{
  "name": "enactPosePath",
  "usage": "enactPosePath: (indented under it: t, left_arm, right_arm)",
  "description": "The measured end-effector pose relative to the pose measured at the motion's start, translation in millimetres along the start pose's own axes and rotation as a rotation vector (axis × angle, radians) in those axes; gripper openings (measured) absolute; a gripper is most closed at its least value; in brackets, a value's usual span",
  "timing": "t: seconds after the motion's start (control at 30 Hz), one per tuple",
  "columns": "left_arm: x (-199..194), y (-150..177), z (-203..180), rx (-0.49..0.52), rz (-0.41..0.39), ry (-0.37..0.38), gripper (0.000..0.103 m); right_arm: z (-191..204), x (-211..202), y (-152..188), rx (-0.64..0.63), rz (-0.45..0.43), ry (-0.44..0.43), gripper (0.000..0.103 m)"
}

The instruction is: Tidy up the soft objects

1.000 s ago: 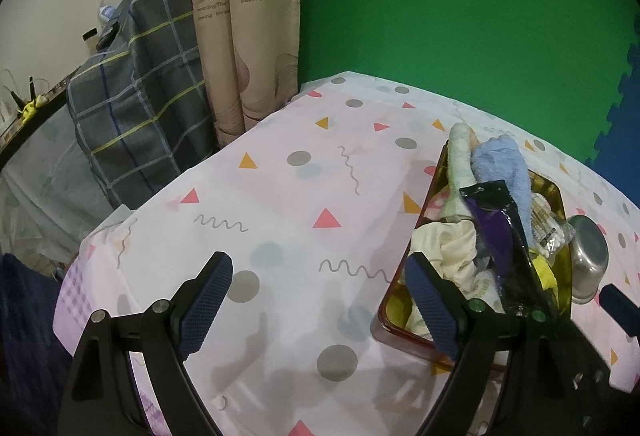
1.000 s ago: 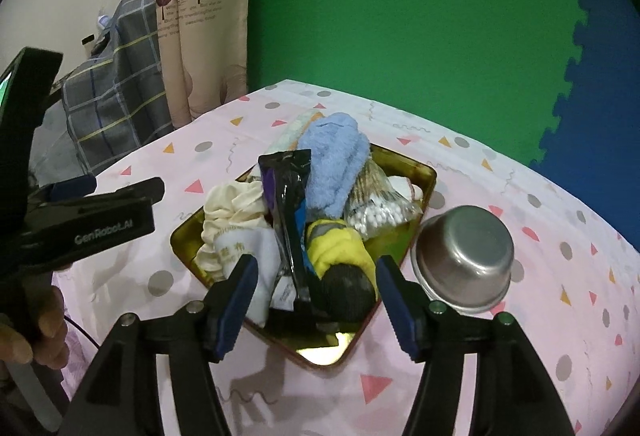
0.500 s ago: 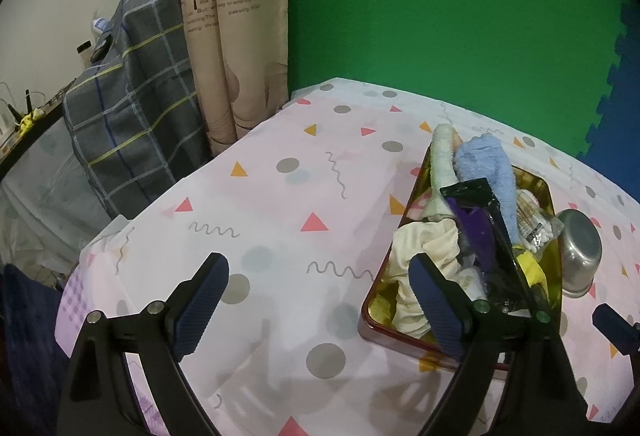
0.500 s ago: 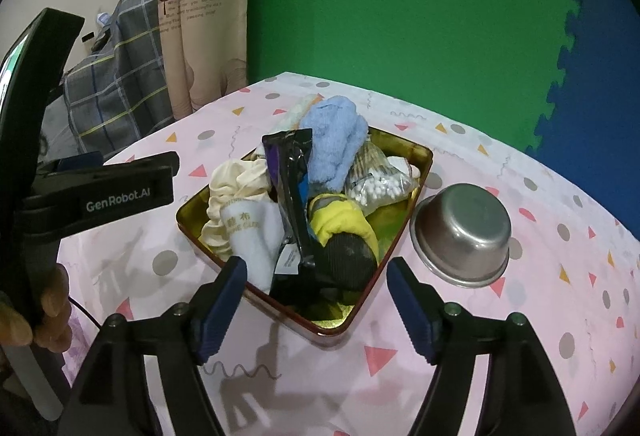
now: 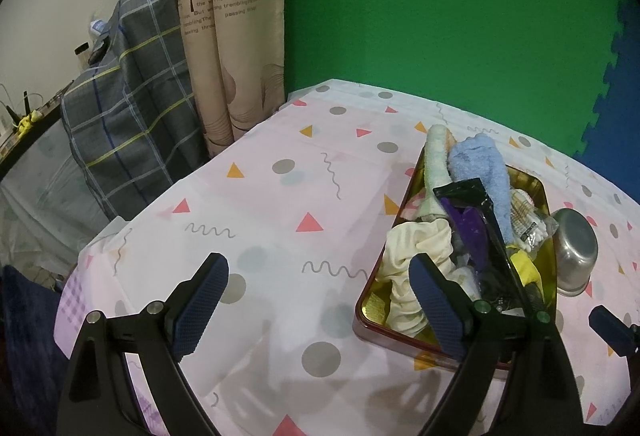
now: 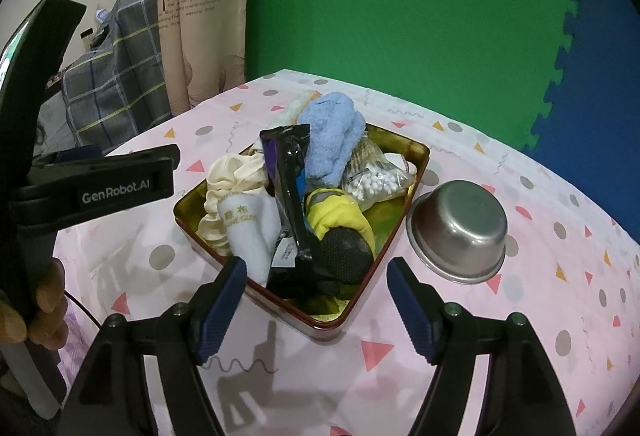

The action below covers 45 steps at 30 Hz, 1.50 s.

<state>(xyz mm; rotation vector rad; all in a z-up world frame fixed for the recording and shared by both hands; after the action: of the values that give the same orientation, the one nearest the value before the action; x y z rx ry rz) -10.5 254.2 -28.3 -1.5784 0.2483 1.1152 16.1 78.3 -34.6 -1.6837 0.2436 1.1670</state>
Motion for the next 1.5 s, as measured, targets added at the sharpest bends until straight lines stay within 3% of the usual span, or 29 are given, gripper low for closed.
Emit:
enactPosePath:
  t: [1.5]
  left_arm:
    - [-3.6, -0.7, -4.0, -0.002, -0.006, 0.022, 0.090]
  right_arm:
    - [4.3, 2.1, 6.6, -0.004, 0.019, -0.007, 0.075]
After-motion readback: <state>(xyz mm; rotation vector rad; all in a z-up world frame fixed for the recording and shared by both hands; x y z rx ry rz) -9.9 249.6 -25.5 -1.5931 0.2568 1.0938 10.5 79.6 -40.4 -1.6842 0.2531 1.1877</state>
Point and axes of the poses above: each gripper's, at about its wrist camera, not at the fingertips, and x roughly the way its jaws point, z to its left, y to its underside, the point moved 1 cm from there along x, roughly the way its jaws point, and after that the axes turned 3 degrees about z, right-handed, at the moved point
